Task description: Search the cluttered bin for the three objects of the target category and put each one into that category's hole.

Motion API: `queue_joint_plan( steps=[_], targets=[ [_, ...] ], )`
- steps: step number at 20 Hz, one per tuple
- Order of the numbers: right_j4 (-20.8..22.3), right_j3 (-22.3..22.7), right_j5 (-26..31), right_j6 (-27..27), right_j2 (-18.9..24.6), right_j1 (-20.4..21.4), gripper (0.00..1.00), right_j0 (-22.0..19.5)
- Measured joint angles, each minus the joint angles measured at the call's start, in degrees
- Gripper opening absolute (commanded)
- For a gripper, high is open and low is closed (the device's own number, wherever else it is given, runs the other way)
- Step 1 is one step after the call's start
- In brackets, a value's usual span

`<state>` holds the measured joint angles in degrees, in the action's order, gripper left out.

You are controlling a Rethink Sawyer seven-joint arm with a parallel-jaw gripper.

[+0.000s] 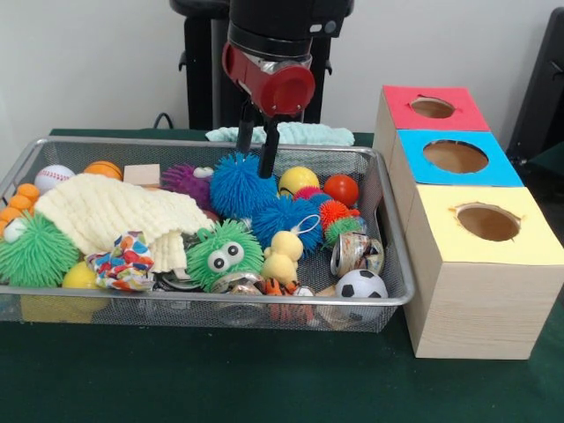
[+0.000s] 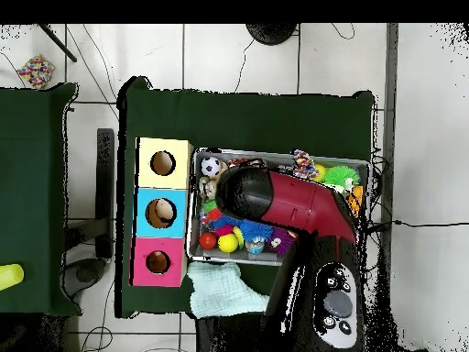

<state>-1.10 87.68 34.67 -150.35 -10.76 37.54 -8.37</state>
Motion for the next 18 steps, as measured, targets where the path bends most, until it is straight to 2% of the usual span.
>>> queue_joint_plan(
  steps=[18],
  targets=[
    [-0.2, -0.5, -0.2, 0.0, 0.0, -2.1, 1.0, 0.2]
  ],
)
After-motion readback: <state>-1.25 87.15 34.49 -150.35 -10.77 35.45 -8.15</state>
